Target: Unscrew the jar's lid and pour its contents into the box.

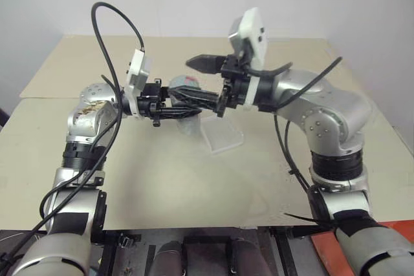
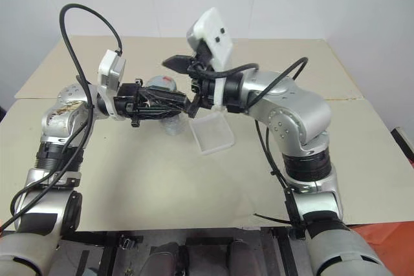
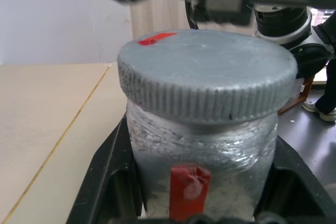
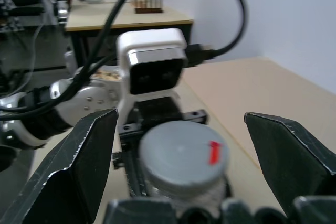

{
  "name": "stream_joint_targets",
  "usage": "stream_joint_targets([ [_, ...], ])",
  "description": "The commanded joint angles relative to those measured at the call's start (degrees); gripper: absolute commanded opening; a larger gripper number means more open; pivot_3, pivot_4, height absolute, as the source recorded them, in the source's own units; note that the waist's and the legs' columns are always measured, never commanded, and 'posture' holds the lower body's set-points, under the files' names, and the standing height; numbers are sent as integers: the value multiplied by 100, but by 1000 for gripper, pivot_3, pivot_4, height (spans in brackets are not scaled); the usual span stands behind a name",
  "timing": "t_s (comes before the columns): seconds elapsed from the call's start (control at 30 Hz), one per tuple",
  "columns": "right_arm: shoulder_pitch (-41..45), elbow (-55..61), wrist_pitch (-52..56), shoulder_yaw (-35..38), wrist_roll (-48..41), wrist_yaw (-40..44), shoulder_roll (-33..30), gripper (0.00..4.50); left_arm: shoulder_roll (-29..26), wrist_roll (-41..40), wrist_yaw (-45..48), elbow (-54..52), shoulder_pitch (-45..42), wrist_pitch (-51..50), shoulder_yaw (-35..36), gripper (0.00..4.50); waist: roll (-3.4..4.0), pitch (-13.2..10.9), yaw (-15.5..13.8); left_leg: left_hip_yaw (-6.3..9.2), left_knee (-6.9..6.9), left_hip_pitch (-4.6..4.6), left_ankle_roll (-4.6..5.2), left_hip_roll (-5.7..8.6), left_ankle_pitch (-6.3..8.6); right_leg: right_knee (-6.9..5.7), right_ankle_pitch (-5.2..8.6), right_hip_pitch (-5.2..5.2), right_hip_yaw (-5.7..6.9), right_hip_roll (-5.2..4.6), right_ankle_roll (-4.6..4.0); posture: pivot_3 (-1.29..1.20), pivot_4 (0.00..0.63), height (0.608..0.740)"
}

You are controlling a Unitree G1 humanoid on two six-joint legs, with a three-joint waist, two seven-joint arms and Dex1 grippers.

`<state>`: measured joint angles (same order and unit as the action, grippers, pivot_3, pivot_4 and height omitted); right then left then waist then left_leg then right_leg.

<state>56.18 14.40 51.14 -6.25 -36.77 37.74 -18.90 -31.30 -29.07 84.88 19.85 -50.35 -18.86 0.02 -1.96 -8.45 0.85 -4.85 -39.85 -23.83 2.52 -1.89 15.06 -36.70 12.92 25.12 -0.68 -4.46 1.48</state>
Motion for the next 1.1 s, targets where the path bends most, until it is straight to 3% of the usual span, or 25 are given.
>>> stream_joint_targets([
  [0.03,178,-99,-368,-46,105,168,105,4465,-9,-49,5,-229,-126,52,63,2028,0,0,-4,0,0,0,0,0,0,0,0,0,0,0,0,0,150,740],
  [0.47,228,-920,-1215,-47,424,753,373,4465,-226,-194,-57,-760,92,-199,177,2028,0,0,3,0,0,0,-1,-2,-1,0,0,1,1,1,0,0,150,740],
  [1.1,-172,-1153,-1550,110,608,1166,-231,4465,-353,-281,-135,-811,143,-326,264,2028,0,0,6,0,0,0,-2,-3,-1,-1,0,1,1,2,0,0,150,740],
])
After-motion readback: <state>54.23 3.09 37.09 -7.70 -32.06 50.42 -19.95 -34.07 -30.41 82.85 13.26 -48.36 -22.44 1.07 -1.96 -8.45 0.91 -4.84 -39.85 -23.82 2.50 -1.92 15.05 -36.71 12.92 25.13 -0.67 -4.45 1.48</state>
